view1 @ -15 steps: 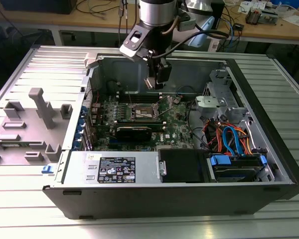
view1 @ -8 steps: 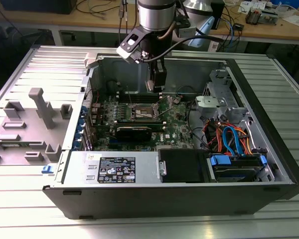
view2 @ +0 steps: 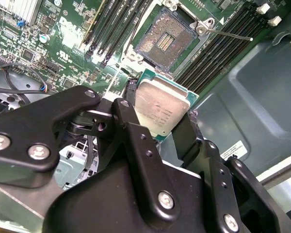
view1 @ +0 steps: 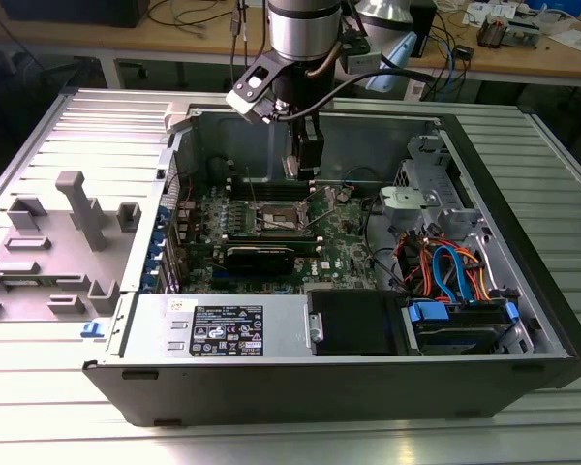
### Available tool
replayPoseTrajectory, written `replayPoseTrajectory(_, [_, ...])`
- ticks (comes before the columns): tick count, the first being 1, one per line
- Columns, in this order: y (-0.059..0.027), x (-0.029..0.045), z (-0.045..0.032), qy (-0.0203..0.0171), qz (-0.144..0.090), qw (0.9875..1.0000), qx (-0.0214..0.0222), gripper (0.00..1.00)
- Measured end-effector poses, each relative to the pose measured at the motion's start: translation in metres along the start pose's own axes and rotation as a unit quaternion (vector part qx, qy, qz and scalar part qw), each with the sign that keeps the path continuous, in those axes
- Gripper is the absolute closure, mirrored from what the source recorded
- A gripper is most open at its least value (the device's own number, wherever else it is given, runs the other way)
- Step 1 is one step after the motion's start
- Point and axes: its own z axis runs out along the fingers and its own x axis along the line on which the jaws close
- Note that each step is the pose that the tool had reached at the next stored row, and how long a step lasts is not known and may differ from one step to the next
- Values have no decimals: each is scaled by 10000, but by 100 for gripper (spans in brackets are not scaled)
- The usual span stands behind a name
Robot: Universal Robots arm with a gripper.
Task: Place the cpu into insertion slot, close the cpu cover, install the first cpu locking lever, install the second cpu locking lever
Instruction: 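Place the cpu into insertion slot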
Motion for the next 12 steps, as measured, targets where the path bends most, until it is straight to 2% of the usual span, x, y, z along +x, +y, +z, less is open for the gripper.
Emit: replayPoseTrajectory(12, [-2, -1, 30, -7, 80, 10000, -1, 45])
